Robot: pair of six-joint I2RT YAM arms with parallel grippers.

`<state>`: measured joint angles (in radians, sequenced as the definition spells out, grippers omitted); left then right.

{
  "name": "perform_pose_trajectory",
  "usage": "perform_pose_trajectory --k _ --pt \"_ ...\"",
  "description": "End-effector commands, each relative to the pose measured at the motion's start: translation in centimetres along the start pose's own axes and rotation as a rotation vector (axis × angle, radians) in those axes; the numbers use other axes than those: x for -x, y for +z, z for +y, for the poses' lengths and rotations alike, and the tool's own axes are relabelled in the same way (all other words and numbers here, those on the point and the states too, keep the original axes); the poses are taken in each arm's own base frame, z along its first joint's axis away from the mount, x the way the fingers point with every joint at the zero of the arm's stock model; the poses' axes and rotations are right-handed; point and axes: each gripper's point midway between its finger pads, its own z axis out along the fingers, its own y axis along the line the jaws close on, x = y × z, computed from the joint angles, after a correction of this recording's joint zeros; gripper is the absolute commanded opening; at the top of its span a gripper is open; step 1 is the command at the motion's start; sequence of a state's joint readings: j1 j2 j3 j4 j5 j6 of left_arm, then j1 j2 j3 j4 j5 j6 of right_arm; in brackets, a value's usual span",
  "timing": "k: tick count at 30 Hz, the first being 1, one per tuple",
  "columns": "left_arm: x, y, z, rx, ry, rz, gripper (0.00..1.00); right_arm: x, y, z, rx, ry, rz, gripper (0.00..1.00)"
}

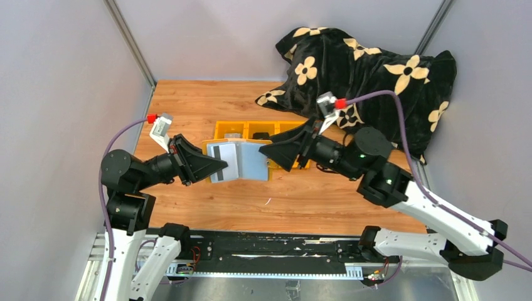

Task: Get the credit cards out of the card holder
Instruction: Remove the credit card from the card holder.

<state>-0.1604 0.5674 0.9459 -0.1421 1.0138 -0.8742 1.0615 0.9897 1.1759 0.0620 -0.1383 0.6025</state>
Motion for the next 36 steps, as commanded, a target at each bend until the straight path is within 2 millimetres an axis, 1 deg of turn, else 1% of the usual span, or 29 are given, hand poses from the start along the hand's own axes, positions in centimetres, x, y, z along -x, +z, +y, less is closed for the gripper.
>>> perform_pose_trajectory --k 1,2,3,4,5,7,9,12,14,16,19,21,24,25,30,33,36 --pt "-0.1 -0.2 1.1 0.069 0.031 0.009 0.0 5.0 -3.1 1.1 -0.047 -0.05 -0.121 0.67" --pt "0.0 -0.1 1.4 0.088 0.031 0.007 0.0 5.1 -3.2 1.5 -0.028 -0.045 -0.119 0.67" --pt "0.0 -0.2 1.8 0.106 0.034 0.009 0.0 4.9 -3.2 2.4 0.017 -0.038 -0.103 0.67" --pt "-0.1 -0.2 2.4 0.131 0.033 0.011 0.0 4.3 -2.9 3.0 0.055 -0.025 -0.072 0.67" --pt "-0.1 -0.2 2.9 0.153 0.034 0.008 0.0 4.3 -2.6 4.1 0.112 -0.016 -0.063 0.67" --pt "-0.1 -0.2 3.9 0.196 0.031 0.01 0.0 2.8 -1.5 5.3 0.189 0.018 0.011 0.67" --pt "-0.1 -0.2 4.2 0.207 0.028 0.015 0.0 1.1 -0.5 5.8 0.236 0.04 0.082 0.67" --pt "0.0 -0.2 4.0 0.2 0.036 0.015 0.0 -1.4 1.0 5.1 0.241 0.075 0.169 0.67" --pt "0.1 -0.2 3.7 0.19 0.043 0.017 0.0 -3.2 1.9 4.0 0.214 0.084 0.222 0.67" --pt "0.1 -0.2 3.1 0.171 0.048 0.019 0.0 -4.0 2.3 3.2 0.187 0.083 0.246 0.67" --pt "0.3 -0.1 2.1 0.129 0.049 0.018 0.0 -5.9 2.8 1.4 0.121 0.087 0.299 0.66" --pt "0.3 -0.1 1.5 0.102 0.049 0.018 0.0 -6.6 3.1 0.8 0.106 0.089 0.314 0.66" --pt "0.4 -0.1 0.5 0.06 0.049 0.015 0.0 -7.3 3.4 0.5 0.106 0.104 0.327 0.63" --pt "0.4 -0.2 0.1 0.046 0.05 0.016 0.0 -7.5 3.5 0.3 0.101 0.107 0.33 0.6" --pt "0.5 -0.4 -1.5 -0.01 0.053 0.017 0.01 -7.5 3.9 -0.3 0.069 0.114 0.319 0.52" --pt "0.4 -0.5 -1.6 -0.009 0.058 0.013 0.02 -6.9 4.4 -0.1 0.072 0.118 0.297 0.47" --pt "0.3 -0.5 -1.2 0.005 0.051 0.009 0.03 -6.4 5.0 0.3 0.085 0.125 0.283 0.44"
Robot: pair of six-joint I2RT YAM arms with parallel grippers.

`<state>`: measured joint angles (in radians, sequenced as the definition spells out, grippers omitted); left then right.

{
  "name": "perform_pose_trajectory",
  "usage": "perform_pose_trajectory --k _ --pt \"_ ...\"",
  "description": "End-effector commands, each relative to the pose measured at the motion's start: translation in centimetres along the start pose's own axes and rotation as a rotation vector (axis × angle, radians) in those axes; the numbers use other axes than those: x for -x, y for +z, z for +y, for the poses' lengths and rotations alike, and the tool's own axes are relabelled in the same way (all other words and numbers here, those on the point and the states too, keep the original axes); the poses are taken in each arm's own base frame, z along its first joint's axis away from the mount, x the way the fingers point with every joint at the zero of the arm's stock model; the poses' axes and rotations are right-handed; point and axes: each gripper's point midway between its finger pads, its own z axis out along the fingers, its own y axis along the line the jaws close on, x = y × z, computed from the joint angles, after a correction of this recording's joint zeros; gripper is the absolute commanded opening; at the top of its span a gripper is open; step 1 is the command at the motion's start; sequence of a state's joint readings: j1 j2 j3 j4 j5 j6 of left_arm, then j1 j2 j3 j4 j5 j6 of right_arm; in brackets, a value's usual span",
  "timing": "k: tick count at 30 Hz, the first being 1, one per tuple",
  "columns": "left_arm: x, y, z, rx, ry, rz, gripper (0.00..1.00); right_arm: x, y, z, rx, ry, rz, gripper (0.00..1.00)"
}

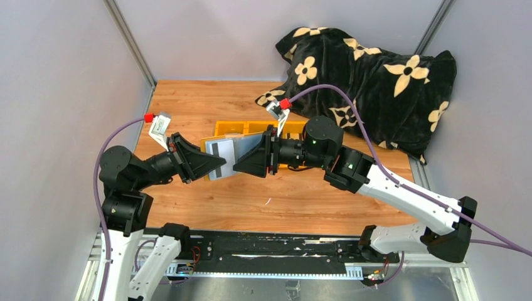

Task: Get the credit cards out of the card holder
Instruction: Remove the credit card from the card holder.

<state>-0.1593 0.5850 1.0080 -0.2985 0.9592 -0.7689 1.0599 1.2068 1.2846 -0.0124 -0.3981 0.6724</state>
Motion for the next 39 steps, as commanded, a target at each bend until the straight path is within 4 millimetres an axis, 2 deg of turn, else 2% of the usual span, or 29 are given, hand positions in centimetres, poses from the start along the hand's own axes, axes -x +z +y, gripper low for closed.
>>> perform_pose_trajectory --k 1,6,10,13,16,20,23,30,39 --pt "0.1 -0.5 -2.1 -0.072 0.039 0.001 0.04 0.6 1.3 -0.3 -0.006 0.013 -0.024 0.43" --pt "0.0 -0.5 -1.7 -0.053 0.036 -0.004 0.04 0.8 2.2 -0.1 0.018 0.029 -0.026 0.36" --pt "-0.1 -0.6 -2.2 -0.077 0.042 0.002 0.05 0.9 2.5 -0.4 0.007 0.042 -0.04 0.26" --pt "-0.2 -0.6 -2.2 -0.079 0.048 0.003 0.05 1.1 2.7 -0.3 0.016 0.05 -0.05 0.23" --pt "-0.3 -0.6 -2.1 -0.073 0.053 0.004 0.1 1.0 2.8 0.0 0.041 0.049 -0.046 0.19" --pt "-0.4 -0.7 -2.1 -0.075 0.056 0.009 0.21 0.8 2.2 -0.3 0.026 0.044 -0.057 0.0" --pt "-0.3 -0.8 -2.6 -0.091 0.063 0.011 0.27 0.8 1.4 -0.5 0.014 0.039 -0.081 0.0" --pt "-0.3 -0.9 -3.2 -0.109 0.051 0.016 0.28 0.5 -0.1 -0.5 0.021 0.037 -0.108 0.0" --pt "-0.1 -1.0 -3.6 -0.114 0.04 0.01 0.14 0.0 -1.1 -0.8 0.01 0.041 -0.117 0.0"
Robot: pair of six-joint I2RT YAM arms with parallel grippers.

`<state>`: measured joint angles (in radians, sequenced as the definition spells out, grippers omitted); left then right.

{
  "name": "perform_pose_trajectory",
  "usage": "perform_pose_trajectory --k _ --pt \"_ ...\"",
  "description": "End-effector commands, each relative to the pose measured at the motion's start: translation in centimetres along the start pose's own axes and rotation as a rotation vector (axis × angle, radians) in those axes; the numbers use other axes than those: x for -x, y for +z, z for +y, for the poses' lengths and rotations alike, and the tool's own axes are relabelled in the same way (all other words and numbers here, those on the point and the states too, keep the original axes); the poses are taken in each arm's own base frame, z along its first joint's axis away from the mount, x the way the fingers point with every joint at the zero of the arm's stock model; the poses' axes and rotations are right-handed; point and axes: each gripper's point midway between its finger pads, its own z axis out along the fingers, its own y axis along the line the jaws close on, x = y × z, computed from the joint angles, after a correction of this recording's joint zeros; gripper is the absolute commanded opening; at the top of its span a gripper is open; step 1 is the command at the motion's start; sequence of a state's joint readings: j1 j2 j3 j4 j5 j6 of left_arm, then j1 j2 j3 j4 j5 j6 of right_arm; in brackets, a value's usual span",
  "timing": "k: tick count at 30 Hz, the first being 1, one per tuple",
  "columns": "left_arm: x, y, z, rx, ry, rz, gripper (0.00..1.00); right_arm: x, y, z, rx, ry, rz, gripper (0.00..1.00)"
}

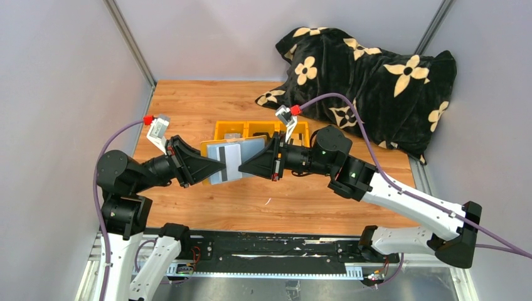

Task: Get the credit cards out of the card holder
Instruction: Remove the credit card from the card holder.

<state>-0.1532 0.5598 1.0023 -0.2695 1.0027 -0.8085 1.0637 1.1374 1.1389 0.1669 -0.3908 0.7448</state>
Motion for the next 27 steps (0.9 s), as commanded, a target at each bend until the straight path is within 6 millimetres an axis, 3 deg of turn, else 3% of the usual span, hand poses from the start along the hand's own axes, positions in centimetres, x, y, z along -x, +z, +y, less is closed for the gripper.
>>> perform_pose_trajectory --k 1,9,15,21,27 --pt "0.3 -0.4 -2.3 -0.068 0.04 0.002 0.13 0.4 -0.4 -1.3 -0.05 0.004 -0.042 0.0" --pt "0.7 -0.4 -2.3 -0.054 0.036 -0.016 0.03 -0.2 -0.6 -0.8 -0.006 0.022 -0.039 0.0" --pt "0.8 -0.4 -2.3 -0.05 0.043 -0.018 0.0 0.4 -1.1 0.6 0.058 0.024 -0.07 0.0" --pt "0.8 -0.4 -2.2 -0.051 0.042 -0.02 0.0 1.5 -0.8 2.0 0.111 0.046 -0.096 0.21" --pt "0.8 -0.5 -2.6 -0.06 0.042 -0.017 0.0 2.2 -0.3 2.9 0.151 0.052 -0.097 0.23"
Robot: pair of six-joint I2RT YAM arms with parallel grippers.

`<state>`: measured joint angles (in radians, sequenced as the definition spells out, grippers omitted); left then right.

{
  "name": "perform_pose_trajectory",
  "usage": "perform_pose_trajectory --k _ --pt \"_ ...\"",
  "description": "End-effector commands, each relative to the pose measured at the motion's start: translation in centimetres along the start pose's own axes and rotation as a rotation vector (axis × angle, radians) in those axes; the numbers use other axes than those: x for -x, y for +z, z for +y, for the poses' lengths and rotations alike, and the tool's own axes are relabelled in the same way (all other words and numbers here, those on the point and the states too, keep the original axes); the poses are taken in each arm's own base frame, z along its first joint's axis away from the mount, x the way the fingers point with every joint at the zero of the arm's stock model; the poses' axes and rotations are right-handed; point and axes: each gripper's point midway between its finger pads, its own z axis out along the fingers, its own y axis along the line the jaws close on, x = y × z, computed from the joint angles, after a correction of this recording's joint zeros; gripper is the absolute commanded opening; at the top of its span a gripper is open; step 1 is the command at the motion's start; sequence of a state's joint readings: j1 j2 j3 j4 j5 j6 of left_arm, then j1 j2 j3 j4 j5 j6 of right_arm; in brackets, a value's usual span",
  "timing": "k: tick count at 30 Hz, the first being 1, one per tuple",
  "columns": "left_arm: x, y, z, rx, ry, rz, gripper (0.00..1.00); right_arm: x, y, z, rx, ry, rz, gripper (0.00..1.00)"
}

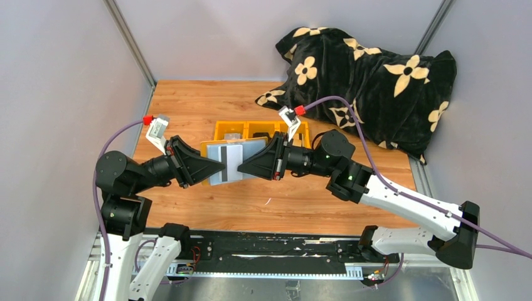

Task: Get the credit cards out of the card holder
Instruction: Remove the credit card from the card holder.

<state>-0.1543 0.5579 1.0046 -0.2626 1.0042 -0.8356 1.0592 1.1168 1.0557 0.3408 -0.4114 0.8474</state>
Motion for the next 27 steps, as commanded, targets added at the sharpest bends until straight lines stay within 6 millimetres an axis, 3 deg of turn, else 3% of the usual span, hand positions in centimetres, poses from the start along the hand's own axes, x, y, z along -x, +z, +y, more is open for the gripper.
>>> perform_pose_trajectory --k 1,7,27 --pt "0.6 -0.4 -2.4 -0.057 0.062 -0.013 0.0 1.7 0.2 2.1 0.074 -0.007 -0.034 0.22" --pt "0.8 -0.5 -3.0 -0.071 0.071 -0.015 0.0 1.9 -0.5 2.4 0.091 0.002 -0.05 0.07" --pt "1.5 -0.6 -3.6 -0.074 0.088 -0.034 0.0 1.0 -1.6 3.0 0.138 0.013 -0.036 0.0"
